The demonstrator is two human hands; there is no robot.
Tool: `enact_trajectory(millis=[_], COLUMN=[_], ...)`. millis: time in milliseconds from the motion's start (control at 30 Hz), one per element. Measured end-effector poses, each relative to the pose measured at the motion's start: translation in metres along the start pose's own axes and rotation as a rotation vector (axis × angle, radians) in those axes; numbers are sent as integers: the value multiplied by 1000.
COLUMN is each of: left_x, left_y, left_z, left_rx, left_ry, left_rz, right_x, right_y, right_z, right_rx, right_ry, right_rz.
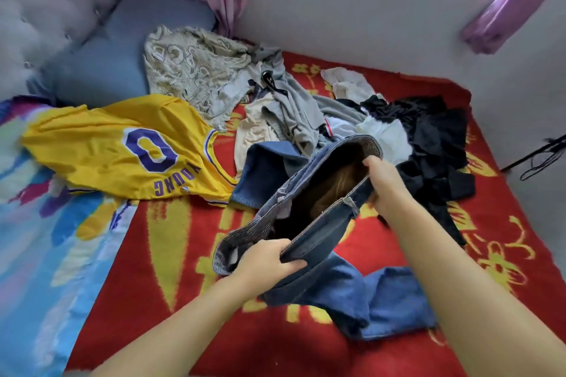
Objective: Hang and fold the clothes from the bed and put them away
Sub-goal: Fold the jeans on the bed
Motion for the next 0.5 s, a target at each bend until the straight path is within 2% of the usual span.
enact_trajectory(millis=[100, 200, 333, 400, 500], left_x=[-38, -90, -203, -260, -351], left_y=[10, 23, 59, 87, 161], left_z=[29, 36, 32, 28, -1], left_rx=[-60, -56, -122, -170, -158], left_ry=[-217, -303, -281, -147, 24], left_rz=[-66, -150, -534, -690, -1068], right_x=[-14, 3, 70, 107, 172], right_y=[6, 20, 44, 62, 114], right_z=[11, 22, 42, 64, 123], right_rx=[-33, -38, 45, 19, -82], right_ry=[107, 198, 97, 114, 10], right_rz=[5, 106, 340, 441, 681])
Point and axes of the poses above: each hand's wrist, its own y-axis away from the middle knuckle, its own x-axis out of the palm, z = x × y, the point moved 10 cm from there along -y, towards the middle knuckle, and after that the axes turned 10 degrees about -x, right-handed, at the moved point
